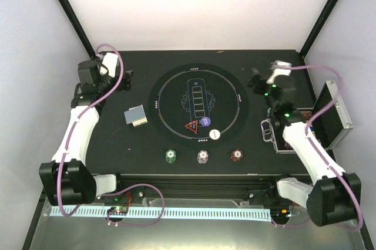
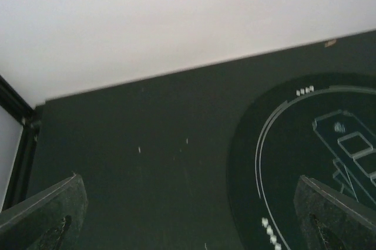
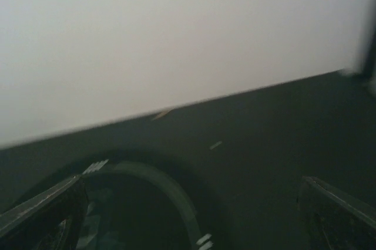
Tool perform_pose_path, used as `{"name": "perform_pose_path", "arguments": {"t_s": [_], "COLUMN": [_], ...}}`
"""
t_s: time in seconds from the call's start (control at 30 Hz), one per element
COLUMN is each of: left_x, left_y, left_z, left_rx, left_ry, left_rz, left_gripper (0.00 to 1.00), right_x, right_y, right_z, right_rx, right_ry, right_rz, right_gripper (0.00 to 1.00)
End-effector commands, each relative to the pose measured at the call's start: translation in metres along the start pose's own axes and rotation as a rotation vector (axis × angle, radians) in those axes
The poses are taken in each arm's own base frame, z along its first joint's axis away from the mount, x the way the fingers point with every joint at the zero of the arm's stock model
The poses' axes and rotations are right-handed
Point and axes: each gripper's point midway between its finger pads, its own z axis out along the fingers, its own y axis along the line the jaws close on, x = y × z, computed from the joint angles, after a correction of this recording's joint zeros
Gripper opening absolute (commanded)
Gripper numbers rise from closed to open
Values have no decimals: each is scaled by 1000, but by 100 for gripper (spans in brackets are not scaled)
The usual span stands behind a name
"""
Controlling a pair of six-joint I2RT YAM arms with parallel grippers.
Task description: Distribute texas hold em gaming equipment
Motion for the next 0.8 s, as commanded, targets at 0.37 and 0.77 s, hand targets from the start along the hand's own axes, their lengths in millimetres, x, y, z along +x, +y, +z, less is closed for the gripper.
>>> {"name": "perform_pose_path", "arguments": {"t_s": [0.37,0.77], "left_x": [48,63], "left_y": [-18,-17], "left_z": [-34,-25], "left_rx": [135,147], "left_ry": [228,277], "left_rz": [-27,-54], "left_gripper": [99,99], "right_x": [261,326], "right_y": [209,208], "right_z": [-90,-100], "right_rx": [-444,-427], "right_ry": [804,983], "right_rz": [-430,-460], "right_gripper": [60,47]}}
